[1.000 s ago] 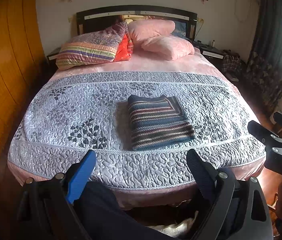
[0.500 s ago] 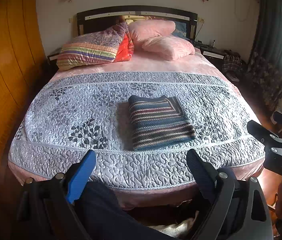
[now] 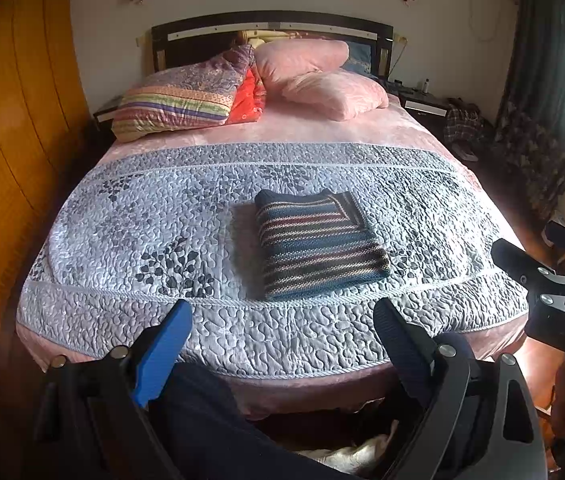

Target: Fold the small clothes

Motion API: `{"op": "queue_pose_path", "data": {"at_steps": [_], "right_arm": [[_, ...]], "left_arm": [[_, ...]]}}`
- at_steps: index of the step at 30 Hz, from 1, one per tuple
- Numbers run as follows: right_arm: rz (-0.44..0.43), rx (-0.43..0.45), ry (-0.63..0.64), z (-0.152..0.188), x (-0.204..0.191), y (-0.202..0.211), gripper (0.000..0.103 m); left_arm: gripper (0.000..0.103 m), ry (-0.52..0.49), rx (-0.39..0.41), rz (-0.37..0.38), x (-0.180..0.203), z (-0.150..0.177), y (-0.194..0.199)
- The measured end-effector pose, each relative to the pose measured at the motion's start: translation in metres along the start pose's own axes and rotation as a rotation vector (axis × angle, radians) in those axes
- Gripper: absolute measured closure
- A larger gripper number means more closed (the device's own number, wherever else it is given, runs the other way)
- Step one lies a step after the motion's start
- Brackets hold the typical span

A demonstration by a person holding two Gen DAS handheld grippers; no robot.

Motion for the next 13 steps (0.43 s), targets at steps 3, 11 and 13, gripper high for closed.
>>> {"op": "queue_pose_path", "data": {"at_steps": [3,11,13], "right_arm": [[-0.003,-0.001,0.001,-0.0005,0.0001,0.0002,0.003],[-0.015,-0.007,-0.002,-0.0030,-0.0006,0.0022,0.003],[-0.017,-0.006,-0.004,-0.0035,-0.0008,0.0022,0.003]], "left_arm": [[0.011,0.000,-0.001,-0.001,0.0007,-0.0002,0.0003],[0.011,0.002,0.003,-0.002,0.0009,0.0000,0.0015],[0.011,-0.001,0.002,-0.002,0.0009,-0.0003,0.0011]]}}
Point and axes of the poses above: each gripper's, at about its wrist camera, not at the fingertips, and y roughly against the way its jaws point, x to its right, z to its underside, the point moved 5 cm from there along -y, roughly the way its jaws point, and after that the axes turned 5 degrees about y, right-handed, at the moved point
